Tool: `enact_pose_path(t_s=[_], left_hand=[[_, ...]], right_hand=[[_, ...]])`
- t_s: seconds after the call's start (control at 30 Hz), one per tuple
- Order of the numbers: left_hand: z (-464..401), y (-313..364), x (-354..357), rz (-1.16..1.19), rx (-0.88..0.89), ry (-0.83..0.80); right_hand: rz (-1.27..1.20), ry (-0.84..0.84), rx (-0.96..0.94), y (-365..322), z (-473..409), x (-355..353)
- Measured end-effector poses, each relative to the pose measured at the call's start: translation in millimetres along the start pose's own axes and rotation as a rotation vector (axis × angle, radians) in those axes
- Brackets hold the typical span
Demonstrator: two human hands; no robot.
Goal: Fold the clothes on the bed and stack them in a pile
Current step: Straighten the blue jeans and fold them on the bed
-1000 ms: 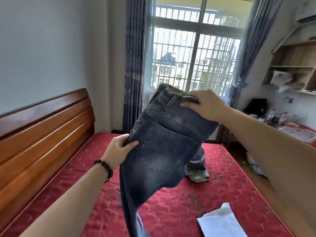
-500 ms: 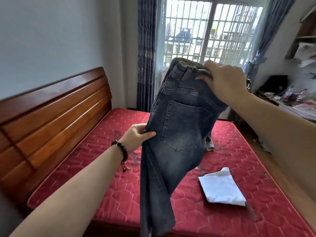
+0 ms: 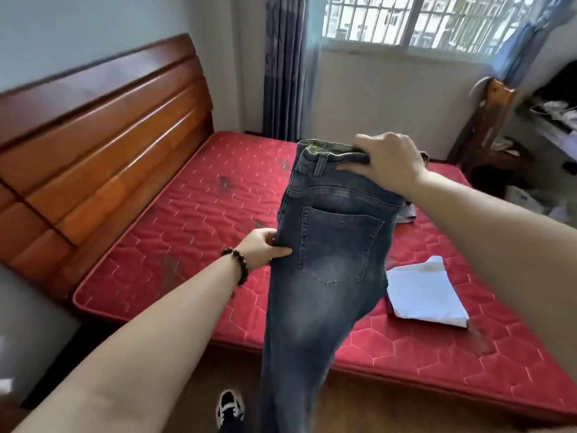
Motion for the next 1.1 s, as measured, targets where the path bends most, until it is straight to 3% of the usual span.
enact_pose_path(t_s=[0.27, 0.43, 0.63, 0.73, 0.9, 1.1], left_hand=[[-137, 5, -40, 0.113, 0.129, 0.073], [-231, 3, -68, 0.132, 0.108, 0.012], [-309, -3, -75, 0.133, 0.072, -0.029], [-341, -5, -78, 0.165, 0.039, -0.02], [-391, -10, -69, 0.211, -0.027, 0.025], [-456, -23, -63, 0.176, -0.081, 0.114]], right_hand=[[-0.028, -0.201, -0.091, 1, -43, 170], [-0.048, -0.26, -0.065, 39, -82, 243], [-0.141, -0.446, 0.163, 116, -98, 297], [-0.436, -0.534, 0.39, 161, -88, 328], [-1.332, -0.462, 0.81, 193, -60, 404], [-1.639, -0.289, 1.025, 215, -59, 480]])
Point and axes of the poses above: each hand's wrist, its own z-axis away from the middle knuckle, its own x-axis out of the palm, y = z × x, the point moved 3 cm from there along -z, towards the middle knuckle, and after that the axes turned 3 degrees about -x, right-handed, at the moved point
